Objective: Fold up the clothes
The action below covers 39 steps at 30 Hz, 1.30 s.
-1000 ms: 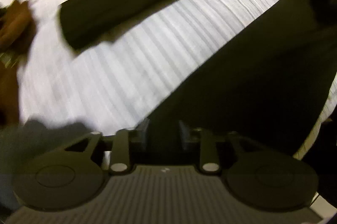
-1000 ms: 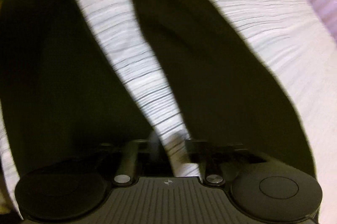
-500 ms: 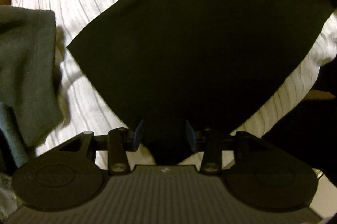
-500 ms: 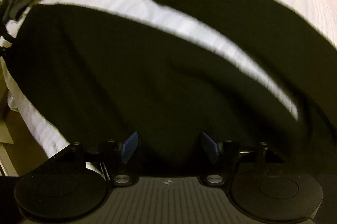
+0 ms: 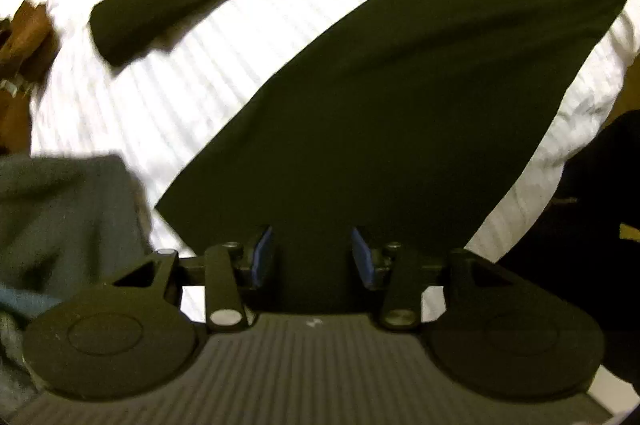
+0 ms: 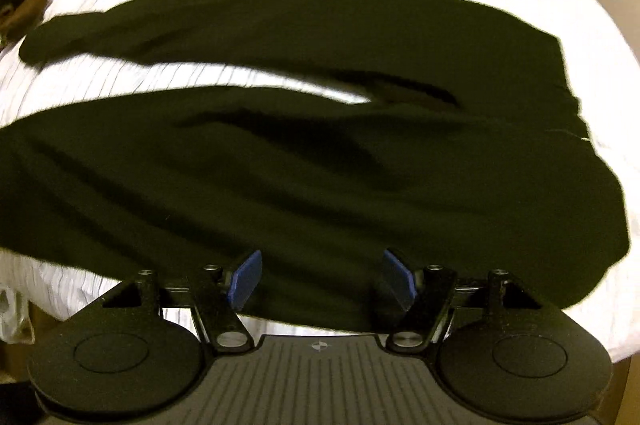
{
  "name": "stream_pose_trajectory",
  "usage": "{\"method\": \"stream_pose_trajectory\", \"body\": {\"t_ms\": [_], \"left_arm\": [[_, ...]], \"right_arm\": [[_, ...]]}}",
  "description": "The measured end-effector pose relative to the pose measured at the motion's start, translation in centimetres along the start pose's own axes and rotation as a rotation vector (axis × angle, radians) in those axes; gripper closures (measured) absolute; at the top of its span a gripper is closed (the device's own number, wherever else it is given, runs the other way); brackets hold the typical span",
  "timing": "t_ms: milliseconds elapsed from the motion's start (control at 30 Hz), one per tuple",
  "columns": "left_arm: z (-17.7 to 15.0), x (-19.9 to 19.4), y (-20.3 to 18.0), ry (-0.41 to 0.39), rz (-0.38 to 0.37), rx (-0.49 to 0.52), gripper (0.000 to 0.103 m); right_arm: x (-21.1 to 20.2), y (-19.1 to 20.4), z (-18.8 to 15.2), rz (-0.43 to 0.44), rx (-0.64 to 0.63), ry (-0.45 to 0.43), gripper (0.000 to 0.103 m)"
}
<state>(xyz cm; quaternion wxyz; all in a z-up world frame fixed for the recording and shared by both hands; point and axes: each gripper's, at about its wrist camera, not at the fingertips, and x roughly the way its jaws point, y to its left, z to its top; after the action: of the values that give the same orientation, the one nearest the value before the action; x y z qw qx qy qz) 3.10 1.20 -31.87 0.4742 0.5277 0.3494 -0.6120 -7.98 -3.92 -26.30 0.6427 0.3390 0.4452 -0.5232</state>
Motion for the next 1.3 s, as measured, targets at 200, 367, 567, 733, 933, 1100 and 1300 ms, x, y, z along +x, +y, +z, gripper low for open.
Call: {"method": "stream_pose_trajectory", "body": {"t_ms": [200, 367, 567, 733, 933, 1100, 1300], "left_arm": [[2.4, 0.6, -1.8, -0.024, -0.019, 0.055, 0.065], [4.2, -0.2, -3.1, -0.060, -0.031, 0.052, 0.063], [5.2, -0.8, -4.7, -0.079, -0.007, 0.032, 0.062], [6.4, -2.4, -6.9, -0.100, 0.030, -0.041, 0.057], [10.2, -4.7, -12.2, -0.138, 0.085, -0.130, 0.052], [13.6, -5.1, -20.6, -0.152, 0.107, -0.100, 0.048], [19.1, -0.9, -33.5, -0.142, -0.009, 0.151, 0.048]], "right_arm": [[-1.8, -1.6, -0.5, -0.055, 0.051, -0.043, 0.033], [-3.4, -3.7, -1.5, -0.074, 0.125, -0.034, 0.033], [-4.4, -6.4, -1.9, -0.080, 0.144, -0.029, 0.033], [-5.0, -9.3, -2.2, -0.081, 0.156, -0.027, 0.033], [-5.2, -16.0, -3.9, -0.059, 0.239, -0.045, 0.033], [-2.1, -26.2, -7.9, 0.030, 0.533, -0.052, 0.033], [2.9, -36.9, -11.1, 0.119, 0.846, -0.129, 0.033]]}}
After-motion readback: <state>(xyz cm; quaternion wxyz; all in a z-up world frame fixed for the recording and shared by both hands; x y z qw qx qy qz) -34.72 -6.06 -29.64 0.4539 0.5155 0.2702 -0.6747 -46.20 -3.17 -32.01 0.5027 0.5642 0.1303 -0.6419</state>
